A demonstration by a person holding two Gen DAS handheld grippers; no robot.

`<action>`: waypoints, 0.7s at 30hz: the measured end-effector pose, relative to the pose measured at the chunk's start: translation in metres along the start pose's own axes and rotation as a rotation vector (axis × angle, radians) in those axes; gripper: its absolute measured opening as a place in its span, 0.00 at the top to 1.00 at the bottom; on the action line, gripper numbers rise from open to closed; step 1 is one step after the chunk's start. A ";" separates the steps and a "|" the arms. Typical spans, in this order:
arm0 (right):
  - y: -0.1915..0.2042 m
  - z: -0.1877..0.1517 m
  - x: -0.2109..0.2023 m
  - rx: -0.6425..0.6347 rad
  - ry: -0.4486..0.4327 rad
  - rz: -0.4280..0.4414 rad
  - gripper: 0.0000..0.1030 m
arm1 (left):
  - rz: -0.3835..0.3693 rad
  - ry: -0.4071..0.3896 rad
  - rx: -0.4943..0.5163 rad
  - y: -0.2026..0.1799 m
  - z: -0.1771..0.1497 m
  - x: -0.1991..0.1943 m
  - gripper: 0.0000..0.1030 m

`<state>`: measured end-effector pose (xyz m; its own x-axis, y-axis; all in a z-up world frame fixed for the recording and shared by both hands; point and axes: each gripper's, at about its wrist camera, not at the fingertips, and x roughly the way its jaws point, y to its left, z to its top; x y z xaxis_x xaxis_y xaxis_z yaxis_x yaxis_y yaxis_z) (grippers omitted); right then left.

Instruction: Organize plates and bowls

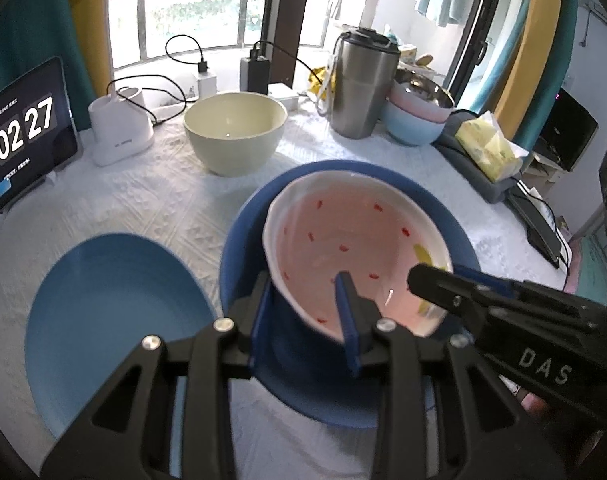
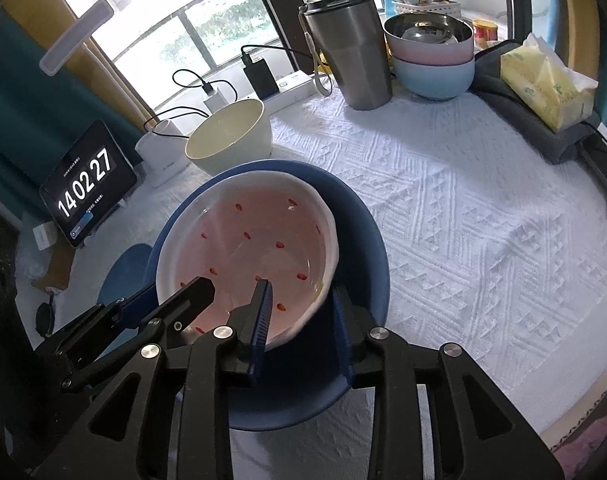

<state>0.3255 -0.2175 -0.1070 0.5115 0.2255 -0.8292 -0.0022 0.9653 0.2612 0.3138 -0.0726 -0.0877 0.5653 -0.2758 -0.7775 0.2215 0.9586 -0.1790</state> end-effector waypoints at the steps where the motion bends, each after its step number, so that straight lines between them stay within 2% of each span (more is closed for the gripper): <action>1: 0.002 0.000 -0.002 -0.012 -0.005 -0.007 0.67 | 0.004 -0.004 0.005 0.000 0.000 -0.001 0.68; 4: 0.007 -0.001 -0.011 -0.064 -0.058 -0.038 0.62 | 0.032 -0.036 0.030 -0.002 -0.001 -0.008 0.67; 6: 0.009 -0.002 -0.017 -0.085 -0.093 -0.058 0.54 | 0.024 -0.042 0.037 -0.003 -0.001 -0.013 0.66; 21: 0.019 0.005 -0.026 -0.102 -0.109 -0.026 0.54 | 0.049 -0.121 0.021 0.006 0.009 -0.043 0.62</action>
<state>0.3163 -0.2053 -0.0784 0.6031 0.1896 -0.7748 -0.0717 0.9803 0.1841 0.2979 -0.0557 -0.0502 0.6670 -0.2367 -0.7064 0.2075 0.9697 -0.1290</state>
